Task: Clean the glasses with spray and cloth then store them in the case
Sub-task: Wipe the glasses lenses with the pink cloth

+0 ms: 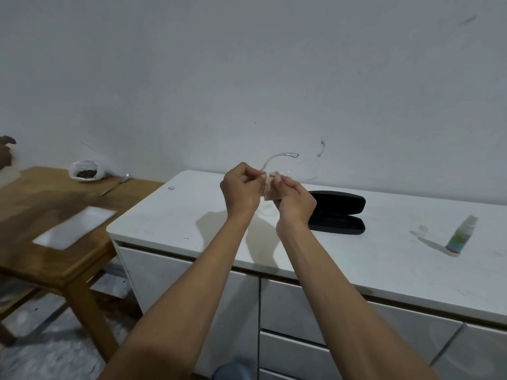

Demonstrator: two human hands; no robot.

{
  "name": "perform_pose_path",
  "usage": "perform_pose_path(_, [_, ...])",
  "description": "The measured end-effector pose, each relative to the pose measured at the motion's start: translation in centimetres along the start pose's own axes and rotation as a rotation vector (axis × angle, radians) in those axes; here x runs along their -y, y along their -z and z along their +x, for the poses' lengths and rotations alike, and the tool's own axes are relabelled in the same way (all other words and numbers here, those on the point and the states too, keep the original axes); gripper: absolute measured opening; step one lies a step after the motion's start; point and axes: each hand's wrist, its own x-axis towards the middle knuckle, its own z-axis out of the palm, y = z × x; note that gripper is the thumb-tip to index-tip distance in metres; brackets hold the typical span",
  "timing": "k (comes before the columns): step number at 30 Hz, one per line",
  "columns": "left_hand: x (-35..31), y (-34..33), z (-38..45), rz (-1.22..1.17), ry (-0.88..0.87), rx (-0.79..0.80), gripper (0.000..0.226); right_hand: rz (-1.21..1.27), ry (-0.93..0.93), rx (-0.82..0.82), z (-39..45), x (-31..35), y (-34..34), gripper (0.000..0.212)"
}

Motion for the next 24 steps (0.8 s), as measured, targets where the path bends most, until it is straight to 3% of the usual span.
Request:
perform_pose_path(5, [-0.7, -0.7, -0.5, -0.010, -0.016, 0.020, 0.013, 0.076, 0.084, -0.156, 0.3, -0.3, -2.2, 0.009])
perform_pose_path(12, [-0.1, 0.5, 0.5, -0.051, 0.053, -0.011, 0.013, -0.296, 0.071, 0.203, 1.5, 1.2, -0.2, 0.008])
perform_pose_path(16, [0.5, 1.0, 0.6, -0.039, 0.081, 0.013, 0.017, -0.439, 0.043, 0.268, 1.6, 2.1, 1.0, 0.008])
perform_pose_path(19, [0.3, 1.0, 0.2, -0.030, 0.074, 0.006, 0.010, -0.508, 0.111, 0.103, 1.5, 1.4, 1.0, 0.007])
perform_pose_path(24, [-0.8, -0.2, -0.5, -0.011, 0.009, 0.003, 0.012, -0.228, 0.259, -0.218, 0.1, 0.3, -0.8, 0.003])
